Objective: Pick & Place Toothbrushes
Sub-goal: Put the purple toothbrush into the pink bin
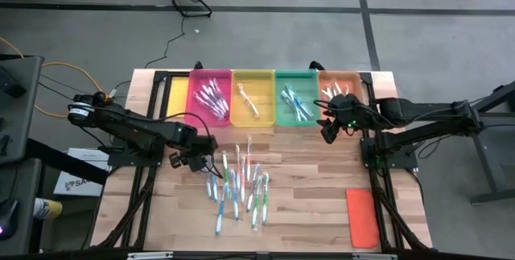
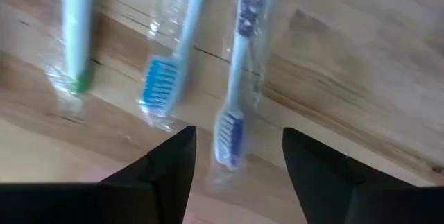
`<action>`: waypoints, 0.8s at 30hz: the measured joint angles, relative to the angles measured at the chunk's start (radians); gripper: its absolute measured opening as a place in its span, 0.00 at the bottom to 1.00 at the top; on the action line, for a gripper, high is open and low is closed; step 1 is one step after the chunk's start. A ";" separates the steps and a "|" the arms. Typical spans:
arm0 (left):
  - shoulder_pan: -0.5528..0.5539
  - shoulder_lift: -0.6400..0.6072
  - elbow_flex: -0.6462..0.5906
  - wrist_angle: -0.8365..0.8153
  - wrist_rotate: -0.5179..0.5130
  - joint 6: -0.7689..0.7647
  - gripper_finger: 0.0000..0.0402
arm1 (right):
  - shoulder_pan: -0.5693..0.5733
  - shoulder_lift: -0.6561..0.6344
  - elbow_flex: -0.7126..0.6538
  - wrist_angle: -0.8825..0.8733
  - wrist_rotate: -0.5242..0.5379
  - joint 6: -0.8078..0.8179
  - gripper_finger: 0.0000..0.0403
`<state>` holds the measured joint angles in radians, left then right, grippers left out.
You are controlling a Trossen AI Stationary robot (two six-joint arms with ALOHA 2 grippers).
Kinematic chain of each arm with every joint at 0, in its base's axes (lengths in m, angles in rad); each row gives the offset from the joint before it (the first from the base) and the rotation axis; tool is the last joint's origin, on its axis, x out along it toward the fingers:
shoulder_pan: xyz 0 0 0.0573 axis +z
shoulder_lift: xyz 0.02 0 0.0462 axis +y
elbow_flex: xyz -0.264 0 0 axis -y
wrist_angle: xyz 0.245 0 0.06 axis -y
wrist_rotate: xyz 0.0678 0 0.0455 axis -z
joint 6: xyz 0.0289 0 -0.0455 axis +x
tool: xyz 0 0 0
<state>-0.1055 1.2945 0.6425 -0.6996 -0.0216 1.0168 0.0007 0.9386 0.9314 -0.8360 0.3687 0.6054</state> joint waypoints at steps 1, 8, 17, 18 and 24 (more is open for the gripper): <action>0.000 0.000 -0.004 0.002 0.000 0.000 0.52 | 0.003 0.000 0.000 0.000 0.000 0.000 0.49; 0.000 0.000 -0.036 0.073 0.000 0.028 0.43 | 0.008 0.000 0.000 0.000 0.007 0.001 0.49; 0.000 -0.002 -0.067 0.116 0.005 0.034 0.30 | 0.008 0.000 0.000 0.000 0.007 0.001 0.49; 0.000 -0.002 -0.067 0.115 0.005 0.034 0.29 | 0.008 0.000 0.000 0.000 0.007 0.001 0.49; 0.000 -0.001 -0.067 0.122 0.005 0.027 0.17 | 0.008 0.000 0.000 0.000 0.007 0.001 0.49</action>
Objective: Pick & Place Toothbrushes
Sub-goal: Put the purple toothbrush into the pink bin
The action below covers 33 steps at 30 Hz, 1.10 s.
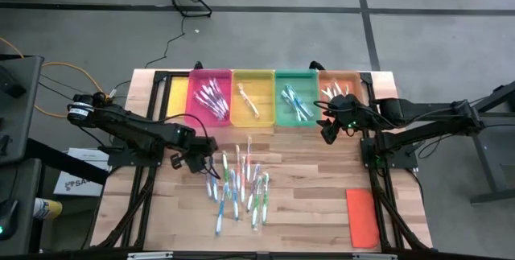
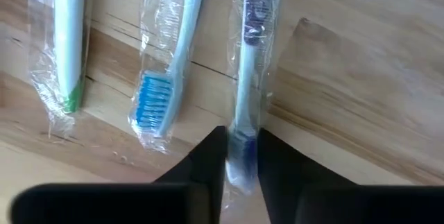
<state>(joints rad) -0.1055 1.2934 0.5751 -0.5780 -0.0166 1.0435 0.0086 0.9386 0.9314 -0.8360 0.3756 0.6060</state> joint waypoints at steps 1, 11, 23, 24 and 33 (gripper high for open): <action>0.000 0.000 0.000 0.001 0.000 0.000 0.14 | 0.000 0.000 0.000 0.000 0.000 0.000 0.49; 0.000 0.000 0.001 0.008 0.011 -0.026 0.04 | 0.000 0.000 0.000 -0.005 -0.013 0.004 0.49; 0.000 -0.010 0.064 -0.141 0.036 -0.080 0.02 | 0.112 0.001 -0.036 0.019 0.129 0.053 0.49; 0.000 -0.010 0.074 -0.145 0.036 -0.080 0.02 | 0.129 0.001 -0.048 0.022 0.149 0.067 0.49; 0.000 -0.010 0.157 -0.234 0.010 -0.090 0.02 | 0.255 0.001 -0.210 0.186 0.228 0.155 0.49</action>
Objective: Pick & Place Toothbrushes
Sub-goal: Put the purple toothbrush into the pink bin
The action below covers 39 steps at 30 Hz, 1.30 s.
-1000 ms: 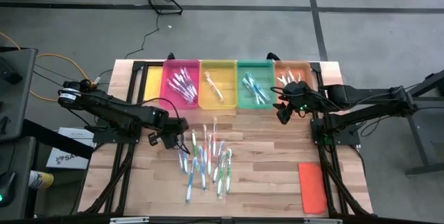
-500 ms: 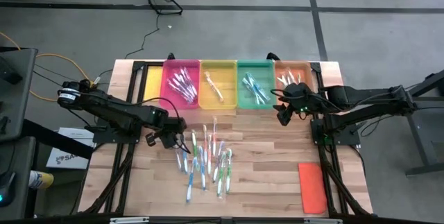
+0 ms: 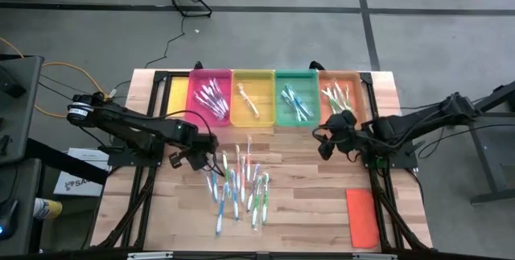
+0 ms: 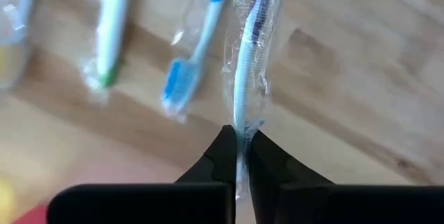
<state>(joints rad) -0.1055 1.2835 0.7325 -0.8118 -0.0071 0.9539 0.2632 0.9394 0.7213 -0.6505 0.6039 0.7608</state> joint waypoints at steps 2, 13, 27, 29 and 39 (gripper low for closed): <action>0.000 0.000 0.025 -0.030 -0.029 -0.018 0.01 | 0.014 0.000 -0.028 0.047 0.001 0.005 0.49; 0.000 0.000 0.153 -0.125 -0.178 -0.094 0.01 | 0.038 0.000 -0.117 0.216 0.008 -0.004 0.49; 0.199 -0.002 0.360 -0.335 -0.425 0.159 0.01 | 0.038 0.000 -0.129 0.229 0.008 -0.006 0.49; 0.250 -0.002 0.377 -0.336 -0.425 0.224 0.01 | 0.038 0.000 -0.129 0.229 0.008 -0.012 0.49; 0.501 -0.002 0.427 -0.280 -0.424 0.506 0.01 | 0.038 0.000 -0.129 0.229 0.026 -0.035 0.49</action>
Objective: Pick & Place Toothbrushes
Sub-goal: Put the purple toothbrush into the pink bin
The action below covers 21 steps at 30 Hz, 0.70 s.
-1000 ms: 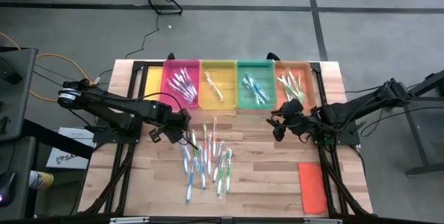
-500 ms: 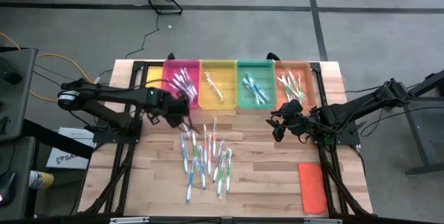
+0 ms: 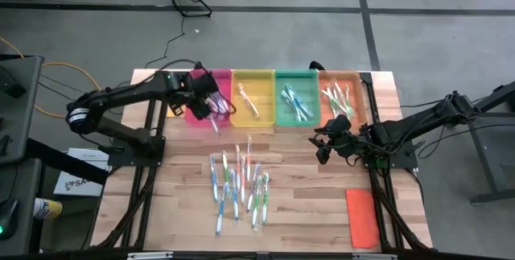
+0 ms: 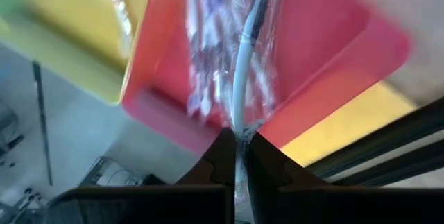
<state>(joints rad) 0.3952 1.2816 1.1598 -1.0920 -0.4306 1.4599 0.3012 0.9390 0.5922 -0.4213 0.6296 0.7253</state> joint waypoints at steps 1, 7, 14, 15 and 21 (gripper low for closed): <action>0.023 0.000 0.000 0.019 0.001 0.028 0.01 | 0.000 0.000 0.000 0.000 0.000 -0.002 0.49; 0.176 0.000 0.000 0.126 0.004 0.181 0.01 | 0.000 0.000 0.000 0.014 0.000 -0.019 0.49; 0.355 0.035 -0.001 0.228 0.114 0.258 0.01 | 0.000 0.000 0.000 0.015 0.000 -0.022 0.49; 0.355 0.045 0.004 0.236 0.107 0.252 0.01 | 0.000 0.000 0.000 0.014 0.000 -0.021 0.49; 0.343 0.122 0.006 0.257 0.133 0.240 0.01 | 0.000 0.000 0.000 0.026 -0.001 -0.015 0.49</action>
<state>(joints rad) 0.7379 1.4039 1.1663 -0.8352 -0.2980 1.6998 0.3012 0.9386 0.5922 -0.3958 0.6285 0.7101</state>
